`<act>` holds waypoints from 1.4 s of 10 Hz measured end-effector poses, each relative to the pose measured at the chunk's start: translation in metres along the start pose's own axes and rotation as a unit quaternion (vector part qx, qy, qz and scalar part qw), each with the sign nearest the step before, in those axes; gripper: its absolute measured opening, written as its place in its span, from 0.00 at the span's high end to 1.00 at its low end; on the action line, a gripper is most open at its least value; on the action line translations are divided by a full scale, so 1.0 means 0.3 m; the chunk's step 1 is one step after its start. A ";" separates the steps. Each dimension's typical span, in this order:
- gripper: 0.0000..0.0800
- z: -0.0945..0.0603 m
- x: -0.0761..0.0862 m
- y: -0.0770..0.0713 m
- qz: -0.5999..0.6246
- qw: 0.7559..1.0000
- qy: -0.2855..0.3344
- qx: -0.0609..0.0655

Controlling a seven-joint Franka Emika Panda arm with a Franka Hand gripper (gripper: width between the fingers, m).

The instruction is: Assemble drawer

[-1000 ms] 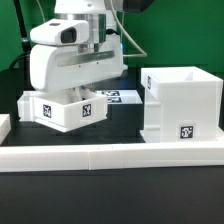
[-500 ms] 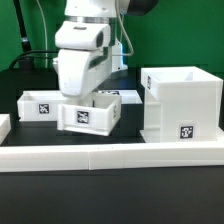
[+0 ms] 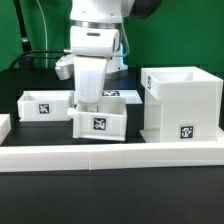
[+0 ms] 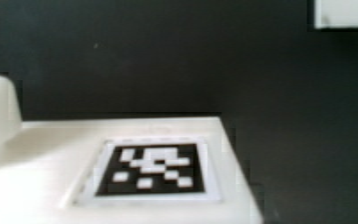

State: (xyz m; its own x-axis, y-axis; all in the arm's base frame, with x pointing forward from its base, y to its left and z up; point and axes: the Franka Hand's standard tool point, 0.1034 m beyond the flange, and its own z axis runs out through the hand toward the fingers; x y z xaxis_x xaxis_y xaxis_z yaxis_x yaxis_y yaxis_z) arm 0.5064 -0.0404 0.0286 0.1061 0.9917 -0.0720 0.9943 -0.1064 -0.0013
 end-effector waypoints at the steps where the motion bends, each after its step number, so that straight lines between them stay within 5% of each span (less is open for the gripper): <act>1: 0.95 0.002 0.041 0.017 -0.006 1.000 -0.001 -0.006; 3: 0.95 0.005 0.046 0.017 -0.007 1.000 -0.001 -0.006; 4: 0.95 0.006 0.047 0.019 -0.006 1.000 0.001 -0.016; 6: 0.95 0.016 0.049 0.017 -0.008 1.000 -0.002 -0.003; 14: 0.95 0.019 0.097 0.060 -0.033 0.999 -0.004 -0.008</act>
Offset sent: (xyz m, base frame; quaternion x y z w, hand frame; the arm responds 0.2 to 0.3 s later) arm 0.0000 0.0000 0.0000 -0.0650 0.0000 0.0000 0.9979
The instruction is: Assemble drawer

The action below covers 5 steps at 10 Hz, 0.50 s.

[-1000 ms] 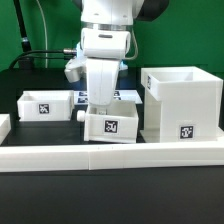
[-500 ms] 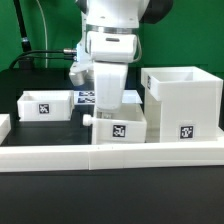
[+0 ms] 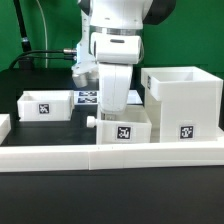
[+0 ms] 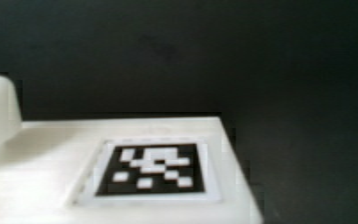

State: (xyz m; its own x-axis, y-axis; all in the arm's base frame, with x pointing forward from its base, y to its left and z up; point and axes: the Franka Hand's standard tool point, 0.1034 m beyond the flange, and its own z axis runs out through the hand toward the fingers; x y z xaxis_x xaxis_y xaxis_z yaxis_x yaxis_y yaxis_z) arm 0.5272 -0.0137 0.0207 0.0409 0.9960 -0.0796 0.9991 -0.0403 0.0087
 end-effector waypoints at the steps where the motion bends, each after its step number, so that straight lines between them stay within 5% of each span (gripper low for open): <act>1: 0.95 0.002 0.000 0.004 0.002 1.000 0.003 -0.015; 5: 0.95 0.009 -0.011 -0.004 0.009 1.000 0.004 -0.014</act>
Offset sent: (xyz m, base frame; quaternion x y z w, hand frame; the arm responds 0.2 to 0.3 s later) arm -0.0030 0.0100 -0.0044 -0.0048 0.0773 -0.0001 0.9970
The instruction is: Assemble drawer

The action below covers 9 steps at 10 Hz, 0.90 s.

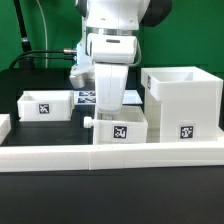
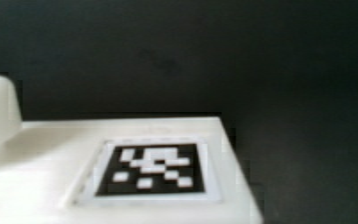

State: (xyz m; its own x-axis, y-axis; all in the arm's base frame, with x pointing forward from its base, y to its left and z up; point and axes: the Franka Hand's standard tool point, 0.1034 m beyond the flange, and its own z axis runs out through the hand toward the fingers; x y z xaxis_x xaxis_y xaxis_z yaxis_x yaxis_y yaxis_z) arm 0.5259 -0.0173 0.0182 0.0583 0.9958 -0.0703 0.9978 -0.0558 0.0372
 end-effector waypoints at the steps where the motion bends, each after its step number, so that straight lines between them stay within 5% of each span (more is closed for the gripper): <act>1: 0.95 0.000 0.003 0.001 0.000 1.000 0.000 -0.001; 9: 0.95 0.001 0.040 0.020 0.004 1.000 -0.001 0.009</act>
Offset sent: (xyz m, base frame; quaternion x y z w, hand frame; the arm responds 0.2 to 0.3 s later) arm 0.0085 0.0075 -0.0008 0.0027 -0.0180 -0.0175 0.9997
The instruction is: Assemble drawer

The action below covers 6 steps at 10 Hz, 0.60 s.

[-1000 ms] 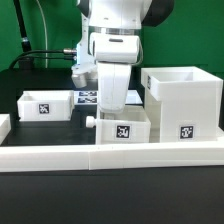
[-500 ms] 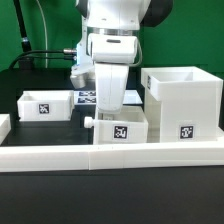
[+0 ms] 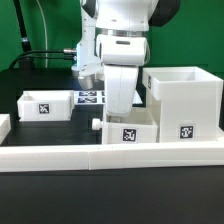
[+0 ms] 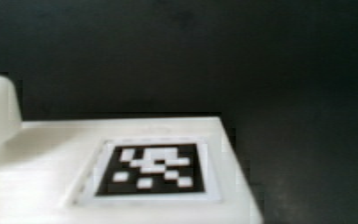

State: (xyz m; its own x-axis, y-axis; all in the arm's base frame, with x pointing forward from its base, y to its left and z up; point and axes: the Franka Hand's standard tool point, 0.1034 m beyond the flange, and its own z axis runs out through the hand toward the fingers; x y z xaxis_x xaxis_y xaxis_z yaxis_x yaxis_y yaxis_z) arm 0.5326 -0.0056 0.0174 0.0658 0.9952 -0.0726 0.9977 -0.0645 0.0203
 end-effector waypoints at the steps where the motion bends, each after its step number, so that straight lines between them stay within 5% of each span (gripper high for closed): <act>1: 0.95 0.000 -0.001 0.000 0.000 1.000 0.000 0.000; 4: 0.95 0.007 0.029 -0.016 -0.007 1.000 0.003 0.004; 6: 0.95 0.007 0.032 -0.012 -0.006 1.000 0.006 -0.011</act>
Offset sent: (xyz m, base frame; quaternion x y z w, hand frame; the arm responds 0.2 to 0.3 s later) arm -0.0057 0.0221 -0.0054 0.0143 -0.0008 -0.0413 0.9990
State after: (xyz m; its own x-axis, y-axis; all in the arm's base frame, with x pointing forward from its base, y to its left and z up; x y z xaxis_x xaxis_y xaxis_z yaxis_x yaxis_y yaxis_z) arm 0.5296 0.0039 0.0145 0.0544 0.9967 -0.0605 0.9978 -0.0520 0.0413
